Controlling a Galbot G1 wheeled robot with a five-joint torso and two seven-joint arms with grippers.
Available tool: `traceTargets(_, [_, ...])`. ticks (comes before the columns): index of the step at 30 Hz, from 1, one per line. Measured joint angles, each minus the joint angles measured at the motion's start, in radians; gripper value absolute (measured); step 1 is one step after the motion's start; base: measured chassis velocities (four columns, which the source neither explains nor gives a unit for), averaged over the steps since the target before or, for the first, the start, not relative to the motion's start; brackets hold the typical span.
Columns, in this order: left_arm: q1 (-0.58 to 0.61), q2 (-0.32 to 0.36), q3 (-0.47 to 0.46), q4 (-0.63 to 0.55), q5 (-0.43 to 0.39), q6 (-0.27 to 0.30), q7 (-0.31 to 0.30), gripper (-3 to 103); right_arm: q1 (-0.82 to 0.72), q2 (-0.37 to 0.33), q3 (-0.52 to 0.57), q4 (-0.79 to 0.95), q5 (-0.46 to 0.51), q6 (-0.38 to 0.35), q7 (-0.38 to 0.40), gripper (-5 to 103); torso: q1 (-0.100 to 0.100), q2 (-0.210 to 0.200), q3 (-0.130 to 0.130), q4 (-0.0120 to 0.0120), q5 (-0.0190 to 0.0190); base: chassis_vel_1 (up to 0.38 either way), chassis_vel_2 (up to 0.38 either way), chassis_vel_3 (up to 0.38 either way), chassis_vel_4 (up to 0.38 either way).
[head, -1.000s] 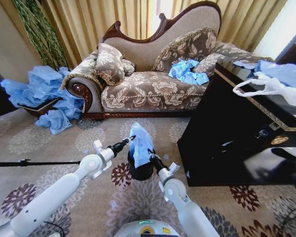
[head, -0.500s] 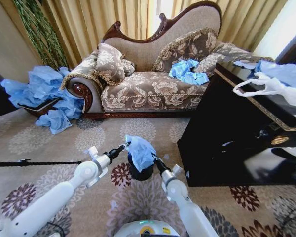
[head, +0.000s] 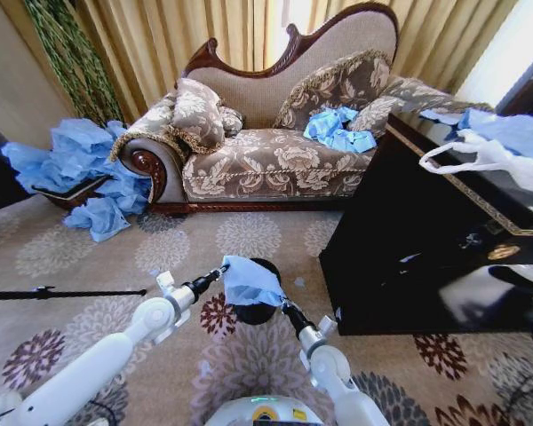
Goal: Place a garbage bag over the trash bin.
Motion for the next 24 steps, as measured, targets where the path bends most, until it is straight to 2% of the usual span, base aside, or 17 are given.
traceTargets(6, [0.03, 0.033, -0.025, 0.011, -0.002, -0.005, 0.014, 0, -0.046, -0.046, -0.014, 0.09, 0.039, -0.038, 0.0, 0, 0.0, 0.0, 0.0, -0.0001, -0.0001, 0.0, 0.0, 0.0, 0.0])
traceTargets(13, [0.055, 0.029, -0.013, 0.051, 0.036, -0.004, 0.028, 0, -0.054, -0.047, -0.035, 0.076, 0.036, -0.069, 0.008, 0, 0.0, 0.0, 0.0, 0.0001, -0.0002, 0.0, 0.0, 0.0, 0.0])
traceTargets(18, [0.068, 0.015, -0.004, 0.081, 0.067, 0.001, 0.033, 0, -0.069, -0.052, -0.039, 0.047, 0.001, -0.084, 0.012, 0, 0.0, 0.0, 0.0, -0.0001, -0.0001, 0.0, 0.0, 0.0, 0.0])
traceTargets(24, [0.052, -0.008, 0.017, 0.111, 0.111, 0.002, 0.044, 0, -0.05, -0.057, -0.035, 0.0, -0.085, -0.075, 0.015, 0, 0.0, 0.0, 0.0, 0.0, 0.0, 0.0, 0.0, 0.0, 0.0])
